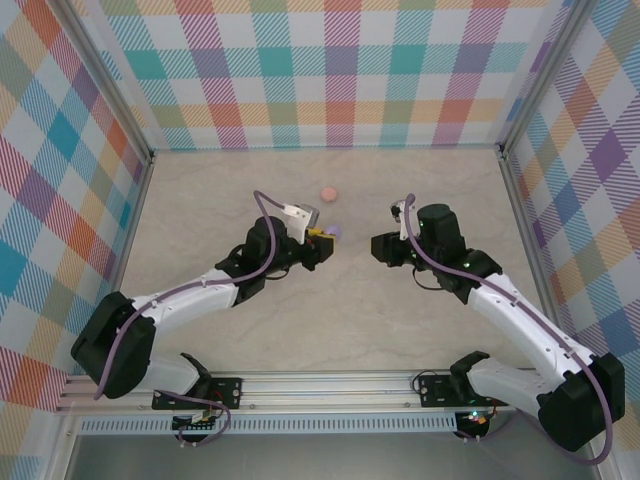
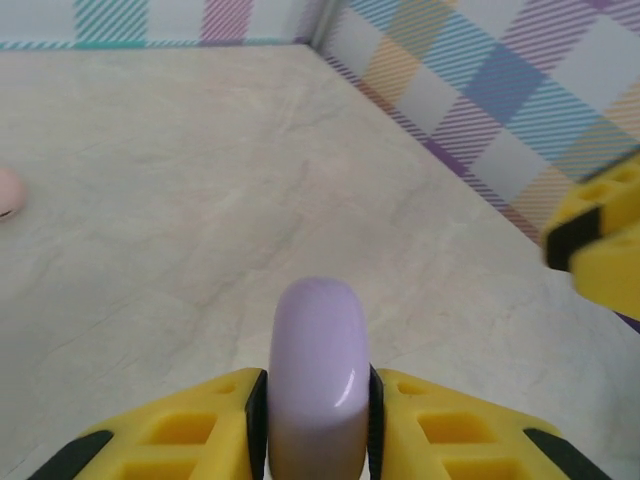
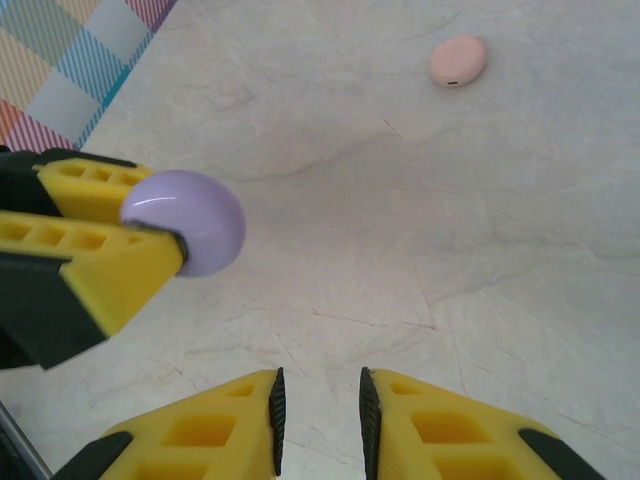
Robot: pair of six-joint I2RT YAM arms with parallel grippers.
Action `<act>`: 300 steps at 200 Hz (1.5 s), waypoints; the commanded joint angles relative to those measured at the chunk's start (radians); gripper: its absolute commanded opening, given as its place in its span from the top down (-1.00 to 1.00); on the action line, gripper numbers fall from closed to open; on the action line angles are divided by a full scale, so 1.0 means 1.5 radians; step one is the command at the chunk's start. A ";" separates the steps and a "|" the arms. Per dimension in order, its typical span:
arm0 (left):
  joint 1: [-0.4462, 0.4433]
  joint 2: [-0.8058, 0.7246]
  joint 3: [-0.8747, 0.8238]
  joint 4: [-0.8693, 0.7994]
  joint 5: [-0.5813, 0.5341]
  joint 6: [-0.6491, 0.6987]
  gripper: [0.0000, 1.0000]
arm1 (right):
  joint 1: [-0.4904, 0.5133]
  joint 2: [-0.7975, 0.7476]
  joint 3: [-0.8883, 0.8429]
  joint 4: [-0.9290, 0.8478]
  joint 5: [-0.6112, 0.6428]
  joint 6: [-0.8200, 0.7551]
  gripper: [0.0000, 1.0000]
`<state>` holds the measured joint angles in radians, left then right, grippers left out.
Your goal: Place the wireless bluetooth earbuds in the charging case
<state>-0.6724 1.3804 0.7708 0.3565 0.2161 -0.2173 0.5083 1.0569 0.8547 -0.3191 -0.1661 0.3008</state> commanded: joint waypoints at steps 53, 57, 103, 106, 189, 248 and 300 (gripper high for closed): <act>0.065 0.087 0.115 -0.167 -0.026 -0.139 0.40 | 0.002 0.018 0.034 -0.030 0.004 -0.022 0.40; 0.067 0.091 0.117 -0.169 -0.029 -0.143 0.42 | 0.002 0.018 0.035 -0.031 0.003 -0.022 0.40; 0.078 0.121 0.143 -0.192 -0.024 -0.144 0.42 | 0.002 0.016 0.034 -0.038 0.023 -0.021 0.39; 0.078 0.124 0.144 -0.193 -0.023 -0.144 0.42 | 0.002 0.018 0.034 -0.038 0.027 -0.020 0.39; 0.077 0.207 0.167 -0.216 0.052 -0.147 0.36 | 0.002 0.060 0.048 -0.078 0.102 -0.011 0.29; 0.075 0.270 0.199 -0.231 0.092 -0.140 0.27 | -0.007 0.124 0.059 -0.130 0.210 0.013 0.20; 0.074 0.311 0.236 -0.256 0.102 -0.116 0.20 | -0.038 0.159 0.037 -0.133 0.256 0.014 0.10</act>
<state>-0.5644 1.7992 1.0607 0.0116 0.3279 -0.4252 0.4774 1.2778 0.9146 -0.4923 0.1635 0.3069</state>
